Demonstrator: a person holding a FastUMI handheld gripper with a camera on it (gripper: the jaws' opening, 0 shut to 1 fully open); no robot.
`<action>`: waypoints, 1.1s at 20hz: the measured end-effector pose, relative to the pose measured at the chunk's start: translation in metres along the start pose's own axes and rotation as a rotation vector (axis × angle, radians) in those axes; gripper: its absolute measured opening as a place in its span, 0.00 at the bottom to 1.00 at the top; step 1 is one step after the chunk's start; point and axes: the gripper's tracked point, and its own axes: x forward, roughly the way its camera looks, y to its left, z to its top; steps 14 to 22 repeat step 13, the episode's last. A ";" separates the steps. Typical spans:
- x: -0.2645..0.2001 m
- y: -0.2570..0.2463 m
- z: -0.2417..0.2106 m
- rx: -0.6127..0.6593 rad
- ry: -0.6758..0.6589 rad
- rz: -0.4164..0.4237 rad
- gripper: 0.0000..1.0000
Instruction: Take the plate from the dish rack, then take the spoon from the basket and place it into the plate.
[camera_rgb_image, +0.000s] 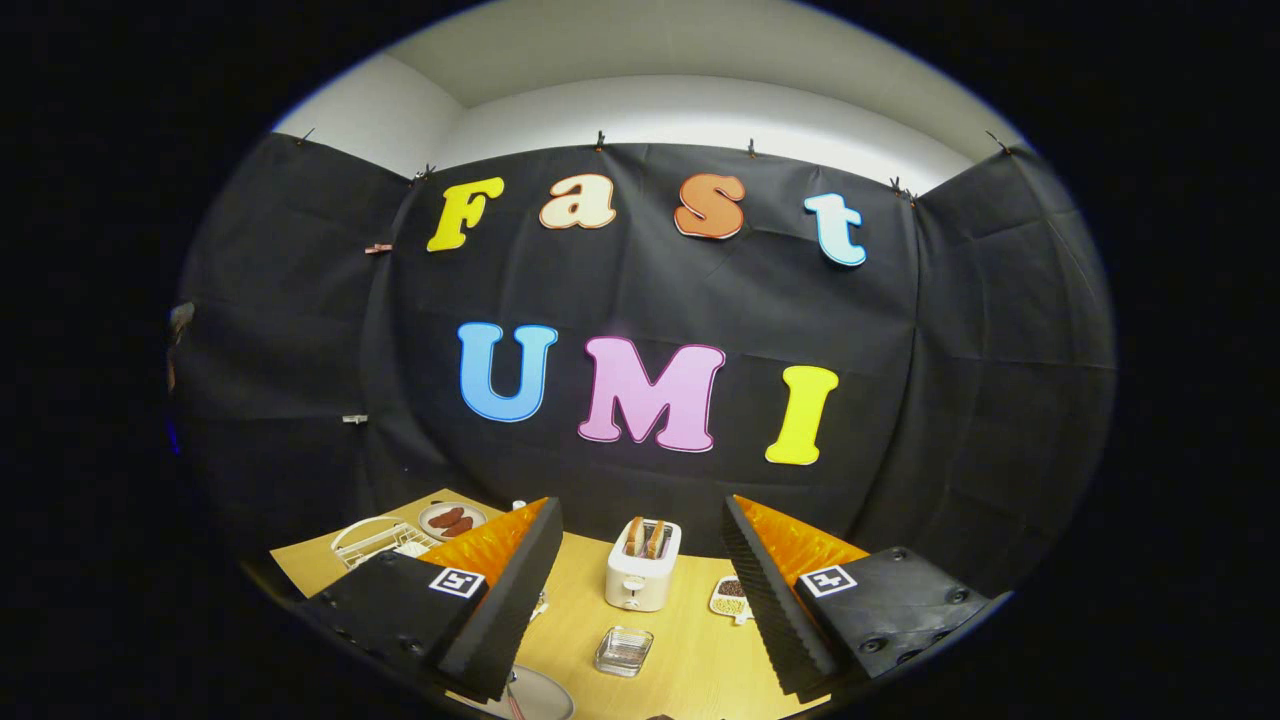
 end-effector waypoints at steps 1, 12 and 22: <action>0.000 -0.004 -0.002 0.004 0.003 -0.005 0.98; 0.003 -0.026 -0.012 0.024 0.017 -0.025 0.98; 0.004 -0.027 -0.012 0.025 0.019 -0.023 0.98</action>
